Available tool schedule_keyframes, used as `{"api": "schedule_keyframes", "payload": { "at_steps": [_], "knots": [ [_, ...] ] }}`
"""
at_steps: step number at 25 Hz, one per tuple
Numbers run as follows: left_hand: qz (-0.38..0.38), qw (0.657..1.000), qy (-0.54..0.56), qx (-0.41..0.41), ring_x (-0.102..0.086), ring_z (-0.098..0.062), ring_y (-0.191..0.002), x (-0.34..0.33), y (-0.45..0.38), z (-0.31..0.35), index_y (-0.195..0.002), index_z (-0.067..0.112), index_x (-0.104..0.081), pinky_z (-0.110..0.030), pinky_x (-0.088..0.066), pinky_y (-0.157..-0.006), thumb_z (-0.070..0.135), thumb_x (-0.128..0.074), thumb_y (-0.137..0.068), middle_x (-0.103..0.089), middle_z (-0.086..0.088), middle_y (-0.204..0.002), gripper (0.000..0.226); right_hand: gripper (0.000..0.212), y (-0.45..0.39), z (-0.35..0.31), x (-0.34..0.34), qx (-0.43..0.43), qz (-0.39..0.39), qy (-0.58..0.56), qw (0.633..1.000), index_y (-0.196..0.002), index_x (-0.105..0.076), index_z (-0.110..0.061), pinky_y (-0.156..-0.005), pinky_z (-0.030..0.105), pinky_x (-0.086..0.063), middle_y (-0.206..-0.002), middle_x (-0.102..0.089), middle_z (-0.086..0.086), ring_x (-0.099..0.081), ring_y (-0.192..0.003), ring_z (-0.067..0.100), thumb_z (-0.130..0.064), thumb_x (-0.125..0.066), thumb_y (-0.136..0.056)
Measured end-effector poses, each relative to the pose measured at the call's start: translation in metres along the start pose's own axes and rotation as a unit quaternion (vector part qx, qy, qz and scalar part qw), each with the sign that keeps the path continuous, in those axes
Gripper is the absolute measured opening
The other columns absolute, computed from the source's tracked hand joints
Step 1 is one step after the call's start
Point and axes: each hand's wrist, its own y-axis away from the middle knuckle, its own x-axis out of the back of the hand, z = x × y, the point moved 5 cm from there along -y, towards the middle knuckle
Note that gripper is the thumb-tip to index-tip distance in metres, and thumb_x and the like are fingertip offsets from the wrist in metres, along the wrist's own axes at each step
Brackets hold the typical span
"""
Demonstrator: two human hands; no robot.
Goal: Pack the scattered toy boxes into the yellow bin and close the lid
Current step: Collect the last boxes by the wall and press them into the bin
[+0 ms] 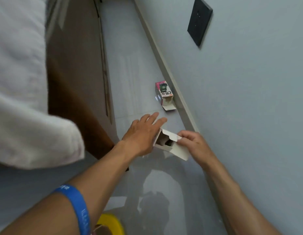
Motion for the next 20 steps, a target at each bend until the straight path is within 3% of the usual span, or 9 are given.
{"api": "schedule_keyframes", "payload": {
  "at_steps": [2, 4, 5, 7, 9, 11, 12, 15, 20],
  "knots": [
    [0.086, 0.995, 0.049, -0.025, -0.056, -0.027, -0.102, 0.012, -0.005, 0.003, -0.116, 0.028, -0.043, -0.033, -0.039, -0.074, 0.024, -0.072, -0.077, -0.059, 0.001, -0.113, 0.049, 0.024, -0.017, -0.009, 0.011, -0.019, -0.024, -0.147, 0.989, -0.065, -0.063, -0.013, -0.055, 0.028, -0.038, -0.065, -0.051, 0.011, -0.047, -0.059, 0.021, -0.036, -0.064, -0.073],
    [0.08, 0.993, 0.086, 0.031, -0.058, -0.024, -0.08, 0.018, -0.006, -0.003, -0.105, 0.027, -0.039, -0.032, -0.037, -0.063, 0.032, -0.073, -0.076, -0.062, 0.002, -0.095, 0.045, 0.04, -0.051, -0.009, 0.018, -0.076, 0.018, -0.23, 0.97, -0.072, -0.068, -0.009, -0.058, 0.031, -0.046, -0.075, -0.062, 0.018, -0.055, -0.063, 0.028, -0.045, -0.059, -0.087],
    [0.06, 0.992, 0.092, 0.07, -0.057, -0.022, -0.078, 0.017, -0.004, -0.007, -0.106, 0.027, -0.037, -0.032, -0.039, -0.062, 0.035, -0.074, -0.076, -0.061, 0.002, -0.096, 0.047, 0.044, -0.07, -0.009, 0.019, -0.089, 0.048, -0.167, 0.981, -0.08, -0.071, -0.006, -0.064, 0.028, -0.049, -0.088, -0.07, 0.019, -0.061, -0.071, 0.027, -0.041, -0.05, -0.097],
    [0.007, 0.994, 0.041, 0.098, -0.06, -0.025, -0.088, 0.007, 0.005, -0.007, -0.114, 0.025, -0.036, -0.034, -0.044, -0.067, 0.037, -0.072, -0.079, -0.06, -0.001, -0.105, 0.051, 0.031, -0.105, -0.007, 0.018, -0.07, 0.087, 0.138, 0.984, -0.104, -0.071, -0.002, -0.082, 0.027, -0.049, -0.121, -0.067, 0.02, -0.063, -0.1, 0.029, -0.021, -0.047, -0.101],
    [-0.033, 0.996, -0.036, 0.073, -0.059, -0.029, -0.098, -0.007, 0.014, 0.0, -0.12, 0.022, -0.035, -0.035, -0.041, -0.071, 0.035, -0.069, -0.082, -0.059, -0.006, -0.113, 0.052, 0.034, -0.131, 0.002, -0.002, -0.025, -0.014, 0.444, 0.896, -0.124, -0.065, -0.006, -0.101, 0.035, -0.043, -0.149, -0.045, 0.015, -0.051, -0.126, 0.032, -0.01, -0.049, -0.093],
    [-0.03, 0.997, -0.046, 0.061, -0.058, -0.028, -0.099, -0.012, 0.021, 0.004, -0.12, 0.022, -0.035, -0.036, -0.04, -0.072, 0.035, -0.068, -0.084, -0.058, -0.007, -0.114, 0.051, 0.047, -0.148, 0.017, -0.018, -0.032, -0.094, 0.582, 0.807, -0.14, -0.053, -0.012, -0.11, 0.043, -0.037, -0.165, -0.015, 0.008, -0.035, -0.14, 0.033, -0.008, -0.046, -0.093],
    [-0.013, 0.997, -0.055, 0.045, -0.057, -0.027, -0.098, -0.01, 0.022, 0.007, -0.12, 0.022, -0.035, -0.034, -0.038, -0.072, 0.035, -0.068, -0.084, -0.058, -0.007, -0.115, 0.051, 0.052, -0.155, 0.022, -0.023, -0.052, -0.11, 0.597, 0.793, -0.146, -0.045, -0.012, -0.112, 0.046, -0.036, -0.166, -0.007, 0.005, -0.028, -0.144, 0.033, -0.007, -0.043, -0.094],
    [0.042, 0.996, -0.08, -0.018, -0.056, -0.025, -0.097, -0.001, 0.027, 0.014, -0.122, 0.021, -0.038, -0.032, -0.037, -0.073, 0.034, -0.07, -0.085, -0.058, -0.008, -0.115, 0.051, 0.054, -0.16, 0.026, -0.035, -0.086, -0.139, 0.583, 0.796, -0.15, -0.03, -0.007, -0.111, 0.053, -0.035, -0.158, -0.021, 0.004, -0.025, -0.142, 0.033, -0.005, -0.037, -0.096],
    [-0.011, 0.997, -0.068, -0.019, -0.054, -0.026, -0.099, 0.008, 0.06, 0.027, -0.122, 0.021, -0.039, -0.036, -0.044, -0.08, 0.029, -0.071, -0.084, -0.058, -0.008, -0.117, 0.051, 0.054, -0.098, -0.002, -0.024, -0.055, 0.004, 0.398, 0.916, -0.143, -0.042, -0.004, -0.112, 0.042, -0.035, -0.15, -0.041, 0.013, -0.04, -0.135, 0.036, -0.005, -0.051, -0.089]
  ]
}}
